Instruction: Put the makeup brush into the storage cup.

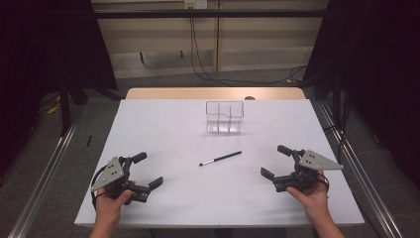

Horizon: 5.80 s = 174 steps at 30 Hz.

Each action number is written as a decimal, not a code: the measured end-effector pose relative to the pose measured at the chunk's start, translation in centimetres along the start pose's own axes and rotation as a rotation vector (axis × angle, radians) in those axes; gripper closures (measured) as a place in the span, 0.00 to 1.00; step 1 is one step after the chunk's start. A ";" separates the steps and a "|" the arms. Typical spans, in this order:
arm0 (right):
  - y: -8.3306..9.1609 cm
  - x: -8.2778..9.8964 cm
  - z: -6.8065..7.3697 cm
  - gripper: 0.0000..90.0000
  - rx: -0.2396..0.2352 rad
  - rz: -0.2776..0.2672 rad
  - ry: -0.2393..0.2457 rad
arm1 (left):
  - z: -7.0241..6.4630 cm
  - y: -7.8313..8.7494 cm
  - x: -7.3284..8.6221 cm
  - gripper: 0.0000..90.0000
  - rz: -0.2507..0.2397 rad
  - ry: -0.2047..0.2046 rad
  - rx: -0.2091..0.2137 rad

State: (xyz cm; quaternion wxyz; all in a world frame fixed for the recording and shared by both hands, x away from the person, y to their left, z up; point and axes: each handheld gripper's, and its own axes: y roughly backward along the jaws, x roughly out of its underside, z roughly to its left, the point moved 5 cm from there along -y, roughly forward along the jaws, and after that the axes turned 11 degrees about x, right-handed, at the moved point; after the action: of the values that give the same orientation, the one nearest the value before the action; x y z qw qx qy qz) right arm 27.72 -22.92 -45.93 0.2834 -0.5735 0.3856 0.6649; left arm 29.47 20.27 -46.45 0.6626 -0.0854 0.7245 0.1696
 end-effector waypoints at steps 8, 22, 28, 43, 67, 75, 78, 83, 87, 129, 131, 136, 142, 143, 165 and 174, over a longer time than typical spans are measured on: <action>-0.6 -0.3 0.1 0.00 -0.003 -0.010 -0.007 | 0.0 -0.1 0.1 0.00 0.008 0.002 0.003; -2.8 -0.7 1.2 0.00 -0.038 0.006 -0.001 | 0.0 0.0 0.1 0.00 0.003 0.009 -0.006; -4.1 -1.1 2.0 0.00 -0.059 0.006 0.001 | -0.1 -0.1 0.1 0.00 0.007 0.005 0.002; -6.3 -1.6 2.8 0.00 -0.083 0.016 -0.004 | -0.1 -0.1 0.2 0.00 0.005 0.015 -0.002; -9.7 -1.2 4.3 0.00 -0.126 0.037 -0.024 | 0.2 -0.1 0.4 0.00 0.011 0.022 0.000; -10.8 -1.4 4.6 0.00 -0.137 0.040 -0.024 | 0.2 0.0 0.4 0.00 0.003 0.028 0.001; -11.0 -1.4 4.6 0.00 -0.137 0.039 -0.029 | 0.2 0.0 0.4 0.00 0.000 0.032 0.002; -11.5 -1.6 4.6 0.00 -0.138 0.036 -0.026 | 0.2 0.0 0.4 0.00 0.008 0.028 0.003; -12.3 -1.8 4.4 0.00 -0.142 0.040 -0.035 | 0.2 -0.1 0.5 0.00 0.012 0.031 0.003; -16.5 -0.7 5.0 0.00 -0.194 0.409 0.121 | 0.6 0.2 0.5 0.00 -0.005 0.047 0.000; -16.7 -0.4 5.0 0.00 -0.190 0.445 0.137 | 0.6 0.2 0.5 0.00 -0.005 0.048 0.001; -16.9 0.1 4.9 0.00 -0.196 0.508 0.155 | 0.7 0.2 0.6 0.00 -0.004 0.051 0.004; -16.9 0.4 4.6 0.00 -0.198 0.582 0.185 | 0.7 0.0 0.6 0.00 0.003 0.048 0.007; -16.9 0.5 4.5 0.00 -0.204 0.596 0.192 | 0.7 0.0 0.7 0.00 0.005 0.047 0.006; -17.2 1.1 4.8 0.02 -0.220 0.801 0.335 | 0.6 0.0 0.6 0.00 0.003 0.047 0.008; -17.1 1.3 4.3 0.03 -0.210 0.838 0.365 | 0.6 0.0 0.6 0.00 0.005 0.046 0.008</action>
State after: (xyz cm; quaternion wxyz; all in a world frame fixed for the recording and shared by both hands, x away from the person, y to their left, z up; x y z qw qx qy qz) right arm 39.15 -10.09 -50.17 -0.1415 -0.5015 0.5580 0.6458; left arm 29.98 20.55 -47.08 0.6458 -0.0849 0.7403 0.1665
